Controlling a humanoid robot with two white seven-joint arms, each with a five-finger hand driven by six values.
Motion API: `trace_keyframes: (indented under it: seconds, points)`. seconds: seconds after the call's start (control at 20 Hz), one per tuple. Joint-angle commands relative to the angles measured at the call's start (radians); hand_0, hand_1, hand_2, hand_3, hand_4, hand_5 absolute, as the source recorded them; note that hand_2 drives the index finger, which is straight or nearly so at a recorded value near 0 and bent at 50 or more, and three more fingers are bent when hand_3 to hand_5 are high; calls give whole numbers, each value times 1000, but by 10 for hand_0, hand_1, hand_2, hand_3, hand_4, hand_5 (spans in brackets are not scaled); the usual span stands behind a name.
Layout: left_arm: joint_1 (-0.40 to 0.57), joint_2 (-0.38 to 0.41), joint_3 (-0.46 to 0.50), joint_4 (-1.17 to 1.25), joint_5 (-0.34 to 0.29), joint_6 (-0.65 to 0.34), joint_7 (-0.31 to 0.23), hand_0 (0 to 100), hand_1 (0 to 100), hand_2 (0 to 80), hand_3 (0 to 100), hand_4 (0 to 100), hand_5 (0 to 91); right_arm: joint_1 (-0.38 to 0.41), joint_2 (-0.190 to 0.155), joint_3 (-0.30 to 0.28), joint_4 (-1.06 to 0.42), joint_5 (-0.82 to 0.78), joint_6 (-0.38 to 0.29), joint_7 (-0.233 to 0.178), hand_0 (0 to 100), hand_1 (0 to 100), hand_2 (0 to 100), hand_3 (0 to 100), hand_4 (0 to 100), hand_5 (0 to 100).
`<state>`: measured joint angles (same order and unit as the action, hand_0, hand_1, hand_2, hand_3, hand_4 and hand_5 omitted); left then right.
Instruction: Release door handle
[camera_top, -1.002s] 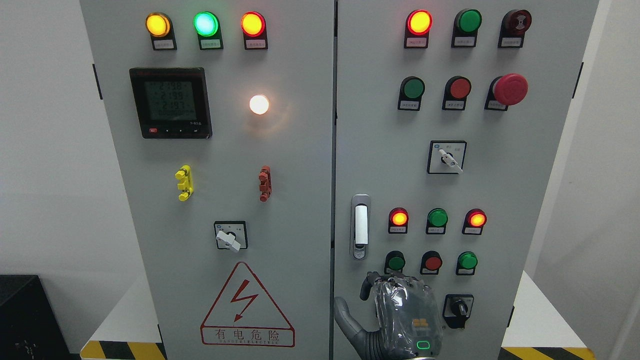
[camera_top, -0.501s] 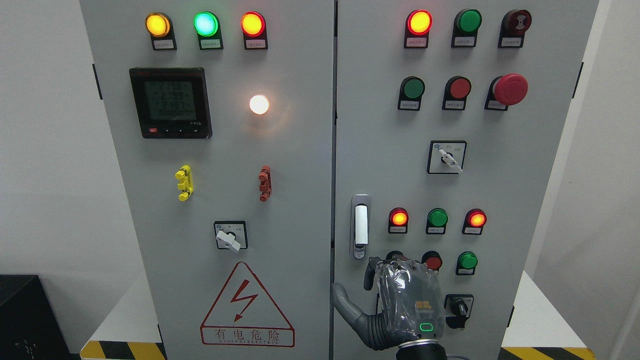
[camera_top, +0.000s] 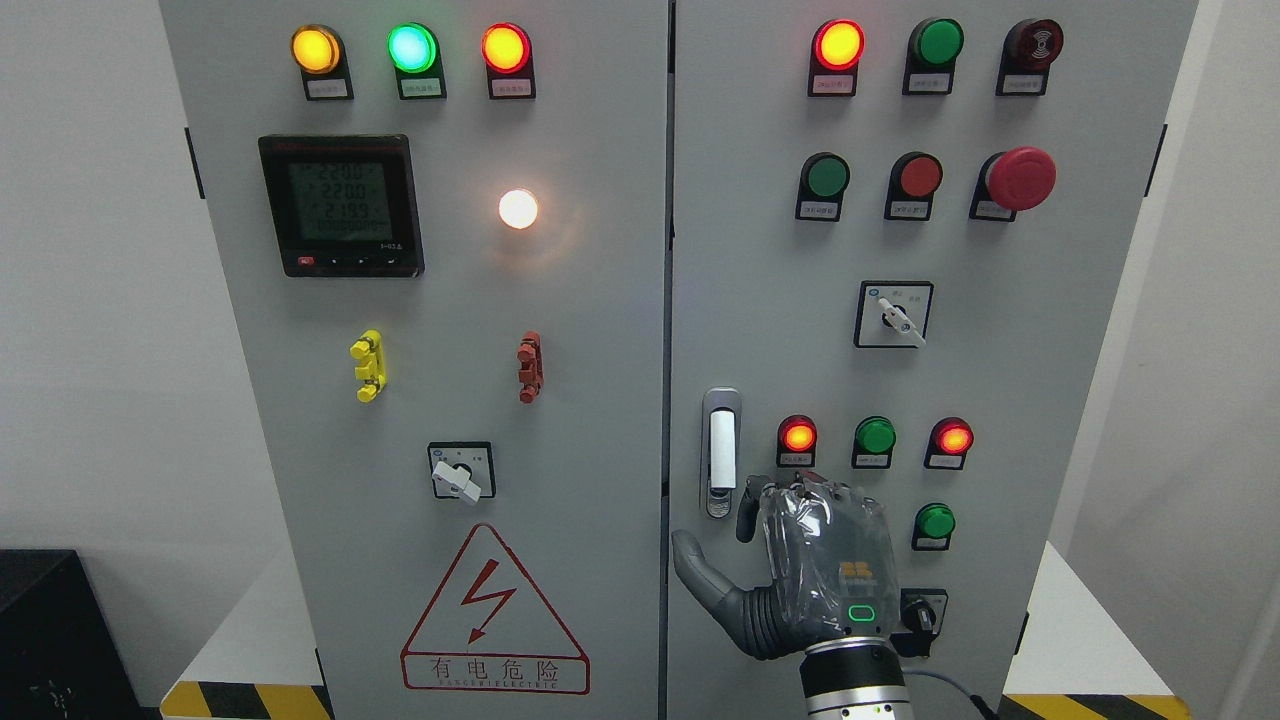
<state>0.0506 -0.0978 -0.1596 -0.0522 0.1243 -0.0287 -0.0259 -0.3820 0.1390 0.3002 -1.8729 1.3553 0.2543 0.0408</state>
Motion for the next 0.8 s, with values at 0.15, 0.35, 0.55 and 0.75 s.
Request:
trace_keyframes:
  seconds: [0.15, 0.35, 0.55, 0.75]
  points:
    - [0, 0, 0, 0, 0, 1, 0, 0, 0, 43, 106, 3, 0, -47, 1, -33, 58, 2, 0, 1, 172, 352, 704, 979, 758, 684]
    - [0, 1, 0, 0, 0, 0, 0, 0, 0, 44, 106, 3, 0, -55, 1, -33, 73, 2, 2, 1, 168, 362, 705, 978, 759, 682]
    - [0, 1, 0, 0, 0, 0, 0, 0, 0, 44, 106, 3, 0, -63, 1, -36, 80, 2, 2, 1, 168, 367, 704, 977, 757, 683]
    - [0, 1, 0, 0, 0, 1, 0, 0, 0, 44, 106, 3, 0, -72, 1, -49, 84, 1, 2, 1, 168, 368, 702, 977, 757, 684]
